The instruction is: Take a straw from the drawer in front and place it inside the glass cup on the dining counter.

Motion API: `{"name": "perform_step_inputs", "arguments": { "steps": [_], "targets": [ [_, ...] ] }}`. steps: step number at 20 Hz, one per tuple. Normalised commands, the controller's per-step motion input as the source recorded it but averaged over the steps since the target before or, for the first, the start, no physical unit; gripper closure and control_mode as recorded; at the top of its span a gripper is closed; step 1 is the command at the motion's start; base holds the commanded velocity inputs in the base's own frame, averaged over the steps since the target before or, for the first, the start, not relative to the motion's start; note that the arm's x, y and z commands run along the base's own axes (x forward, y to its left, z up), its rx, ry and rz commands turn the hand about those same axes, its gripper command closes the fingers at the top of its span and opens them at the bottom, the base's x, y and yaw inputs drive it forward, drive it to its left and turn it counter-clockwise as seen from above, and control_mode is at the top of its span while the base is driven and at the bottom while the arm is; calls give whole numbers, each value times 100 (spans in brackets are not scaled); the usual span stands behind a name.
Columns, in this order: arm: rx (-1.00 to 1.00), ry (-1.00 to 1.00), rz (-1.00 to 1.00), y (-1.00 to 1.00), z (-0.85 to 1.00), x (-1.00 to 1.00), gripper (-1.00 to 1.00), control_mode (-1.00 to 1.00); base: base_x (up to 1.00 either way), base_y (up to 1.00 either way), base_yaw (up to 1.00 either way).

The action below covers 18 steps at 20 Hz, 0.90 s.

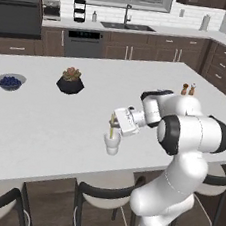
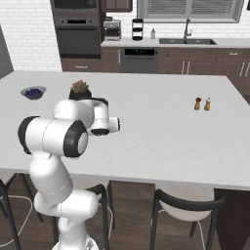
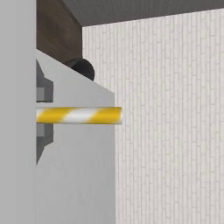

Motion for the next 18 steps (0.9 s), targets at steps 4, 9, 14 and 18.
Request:
{"name": "perform_step_inputs", "arguments": {
  "steps": [4,9,14,18],
  "targets": [
    [0,0,0,0,-28,12,100,-100,0,0,0],
    [0,0,0,0,-4,-33,100,-100,0,0,0],
    [0,0,0,-7,0,-43,100,-100,0,0,0],
    [0,0,-2,-12,-1,-16,100,-100,0,0,0]
  ]
}}
